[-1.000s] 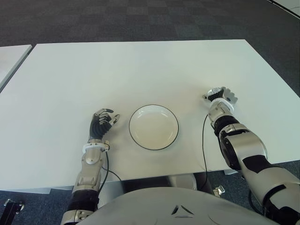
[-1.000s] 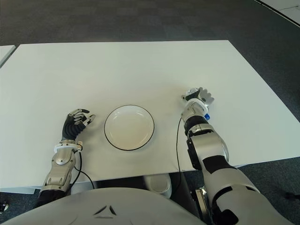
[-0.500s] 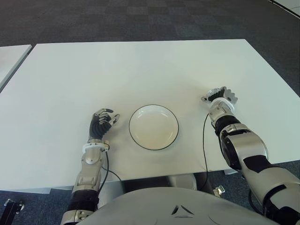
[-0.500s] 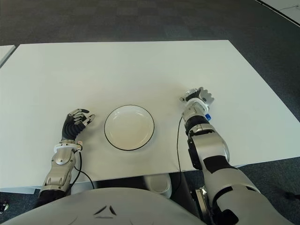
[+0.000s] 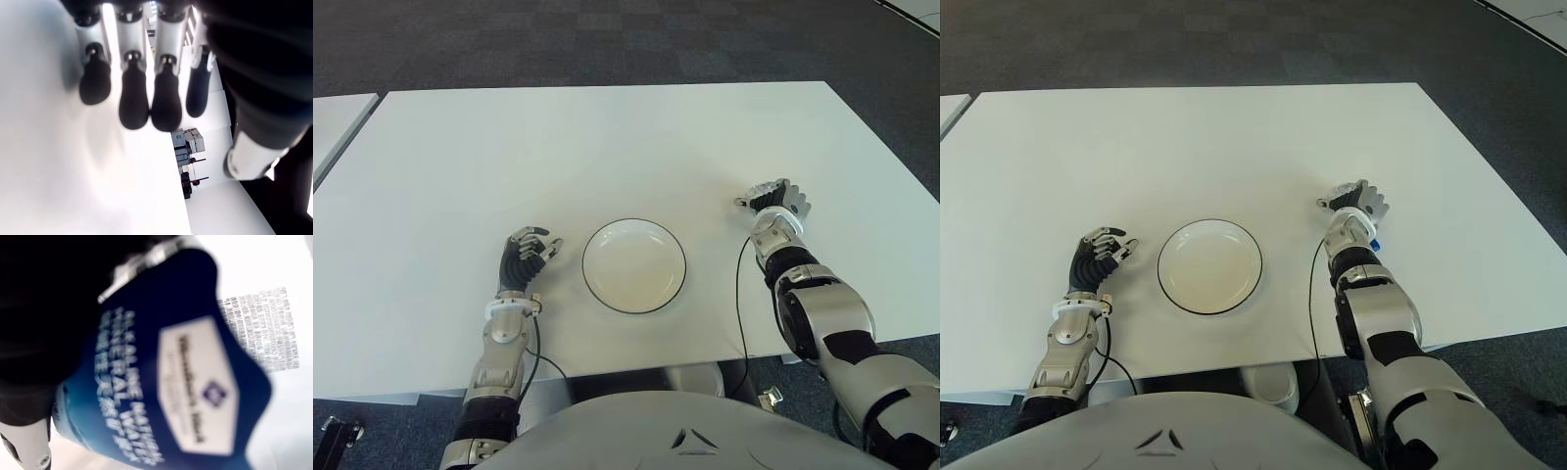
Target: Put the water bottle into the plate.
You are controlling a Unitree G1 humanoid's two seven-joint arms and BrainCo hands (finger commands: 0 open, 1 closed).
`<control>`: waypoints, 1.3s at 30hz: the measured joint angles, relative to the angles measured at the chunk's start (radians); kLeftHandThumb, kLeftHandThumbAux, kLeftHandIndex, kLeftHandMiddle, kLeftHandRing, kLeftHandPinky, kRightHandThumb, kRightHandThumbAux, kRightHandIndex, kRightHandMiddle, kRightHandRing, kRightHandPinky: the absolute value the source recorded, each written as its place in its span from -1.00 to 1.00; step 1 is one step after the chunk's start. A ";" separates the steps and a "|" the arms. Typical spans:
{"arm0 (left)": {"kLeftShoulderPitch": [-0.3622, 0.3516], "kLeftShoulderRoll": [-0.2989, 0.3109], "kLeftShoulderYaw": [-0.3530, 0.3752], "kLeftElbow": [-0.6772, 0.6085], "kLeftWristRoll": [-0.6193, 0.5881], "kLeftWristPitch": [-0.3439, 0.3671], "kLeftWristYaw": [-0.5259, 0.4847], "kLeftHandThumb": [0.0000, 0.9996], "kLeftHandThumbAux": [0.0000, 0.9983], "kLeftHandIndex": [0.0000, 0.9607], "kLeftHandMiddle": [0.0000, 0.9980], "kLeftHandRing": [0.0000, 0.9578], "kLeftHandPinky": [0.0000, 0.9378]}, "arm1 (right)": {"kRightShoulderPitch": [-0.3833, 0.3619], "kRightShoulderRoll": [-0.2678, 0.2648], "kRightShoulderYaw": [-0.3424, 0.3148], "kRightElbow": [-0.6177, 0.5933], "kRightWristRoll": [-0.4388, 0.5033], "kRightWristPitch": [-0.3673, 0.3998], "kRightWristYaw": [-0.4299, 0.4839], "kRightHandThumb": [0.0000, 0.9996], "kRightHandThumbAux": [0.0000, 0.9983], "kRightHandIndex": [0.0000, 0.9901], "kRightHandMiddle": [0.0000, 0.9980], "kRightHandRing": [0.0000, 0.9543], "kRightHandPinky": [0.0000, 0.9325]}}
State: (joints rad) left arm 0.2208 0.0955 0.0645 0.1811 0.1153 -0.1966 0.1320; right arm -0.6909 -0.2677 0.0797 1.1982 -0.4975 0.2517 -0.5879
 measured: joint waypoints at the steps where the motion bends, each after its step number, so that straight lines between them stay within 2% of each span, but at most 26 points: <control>1: 0.000 0.000 0.000 0.000 0.000 0.000 0.000 0.41 0.44 -0.09 0.43 0.44 0.46 | 0.009 0.001 -0.005 -0.004 0.006 -0.025 -0.026 0.39 0.45 -0.12 0.54 0.61 0.71; 7: 0.002 -0.002 0.000 -0.001 0.000 0.000 0.000 0.41 0.44 -0.09 0.44 0.45 0.46 | 0.069 0.011 -0.054 -0.017 0.050 -0.230 -0.187 0.39 0.46 -0.12 0.60 0.66 0.75; 13: 0.005 -0.002 0.000 -0.003 0.000 0.002 0.000 0.41 0.44 -0.09 0.45 0.46 0.48 | 0.089 0.011 -0.094 -0.017 0.094 -0.373 -0.241 0.39 0.46 -0.12 0.64 0.69 0.76; 29: 0.010 -0.006 -0.003 -0.013 0.005 0.011 0.000 0.41 0.43 -0.09 0.46 0.47 0.50 | 0.108 0.035 -0.144 -0.014 0.171 -0.597 -0.269 0.39 0.46 -0.12 0.70 0.77 0.82; 35: 0.010 -0.006 -0.002 -0.010 0.006 0.003 0.000 0.42 0.43 -0.09 0.46 0.47 0.48 | 0.117 0.061 -0.137 -0.043 0.169 -0.647 -0.311 0.39 0.46 -0.12 0.73 0.80 0.86; 39: 0.010 -0.007 -0.001 -0.003 0.008 -0.002 0.000 0.42 0.43 -0.09 0.46 0.47 0.48 | 0.135 0.091 -0.122 -0.095 0.163 -0.652 -0.354 0.39 0.46 -0.12 0.74 0.82 0.87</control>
State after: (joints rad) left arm 0.2305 0.0889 0.0630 0.1780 0.1229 -0.1990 0.1325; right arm -0.5556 -0.1765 -0.0422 1.1028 -0.3346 -0.4004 -0.9414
